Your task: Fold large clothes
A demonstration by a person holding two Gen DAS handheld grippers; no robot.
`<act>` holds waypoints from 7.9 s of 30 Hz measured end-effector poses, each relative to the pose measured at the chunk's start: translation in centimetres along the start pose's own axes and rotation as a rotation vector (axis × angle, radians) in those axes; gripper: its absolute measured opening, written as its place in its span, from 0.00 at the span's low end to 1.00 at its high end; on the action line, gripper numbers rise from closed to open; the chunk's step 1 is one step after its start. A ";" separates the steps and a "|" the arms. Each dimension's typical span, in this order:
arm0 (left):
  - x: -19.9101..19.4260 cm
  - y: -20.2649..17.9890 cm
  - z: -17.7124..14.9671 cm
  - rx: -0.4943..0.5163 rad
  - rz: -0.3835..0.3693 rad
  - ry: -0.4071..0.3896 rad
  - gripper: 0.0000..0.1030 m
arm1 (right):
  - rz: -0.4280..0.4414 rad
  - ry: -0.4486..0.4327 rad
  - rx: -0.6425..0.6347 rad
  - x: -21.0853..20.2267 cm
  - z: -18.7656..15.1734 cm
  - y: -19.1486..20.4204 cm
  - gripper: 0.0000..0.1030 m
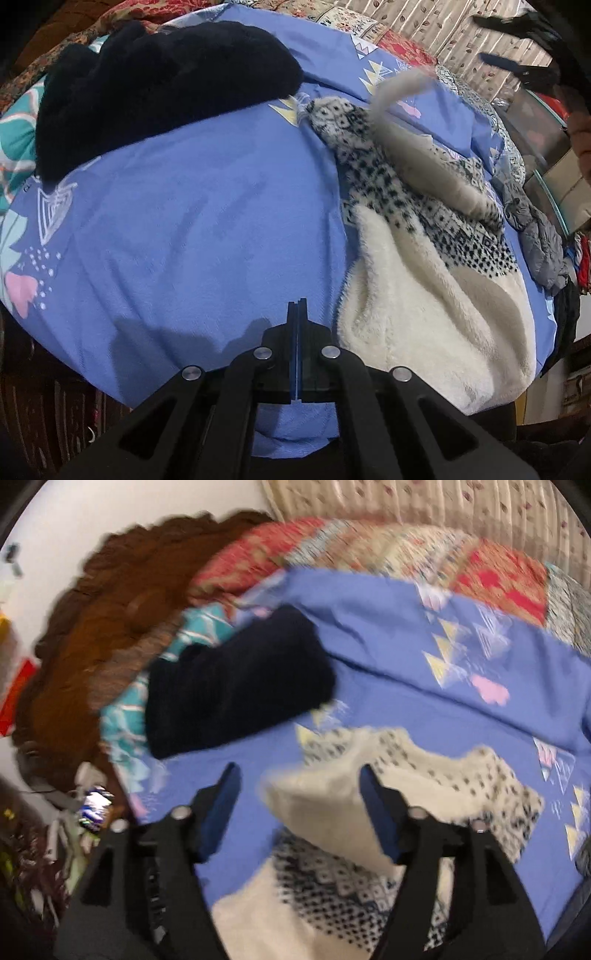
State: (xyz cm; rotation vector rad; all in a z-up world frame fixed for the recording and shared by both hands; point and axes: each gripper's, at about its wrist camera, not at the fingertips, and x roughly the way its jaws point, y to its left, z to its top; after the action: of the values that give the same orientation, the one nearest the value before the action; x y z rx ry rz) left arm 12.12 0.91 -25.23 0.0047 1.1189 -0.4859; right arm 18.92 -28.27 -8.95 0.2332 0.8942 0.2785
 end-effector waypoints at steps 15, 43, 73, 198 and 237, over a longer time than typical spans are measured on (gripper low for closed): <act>1.9 -7.4 11.8 0.076 -0.012 -0.061 0.22 | -0.319 0.064 0.433 0.0 -13.1 -24.2 0.75; 9.6 -10.3 14.5 0.019 -0.175 0.099 0.22 | -0.005 0.134 0.255 10.6 -7.1 -19.2 0.75; 7.4 -4.3 15.1 -0.118 -0.215 0.012 0.22 | -0.083 -0.153 -0.209 6.6 -3.0 -3.9 0.06; 2.0 -8.3 -9.4 0.237 0.161 0.275 0.44 | -0.338 0.111 0.439 -17.6 -46.0 -12.0 0.61; 3.5 -10.2 -10.9 0.272 0.075 0.324 0.62 | -0.249 0.193 0.465 -11.5 -45.4 -11.9 0.68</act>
State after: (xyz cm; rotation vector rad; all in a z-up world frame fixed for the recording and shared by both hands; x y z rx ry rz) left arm 0.11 -6.85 -30.73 0.3729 1.3550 -0.5806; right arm -22.19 -39.47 -31.73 0.5260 1.1620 -0.1459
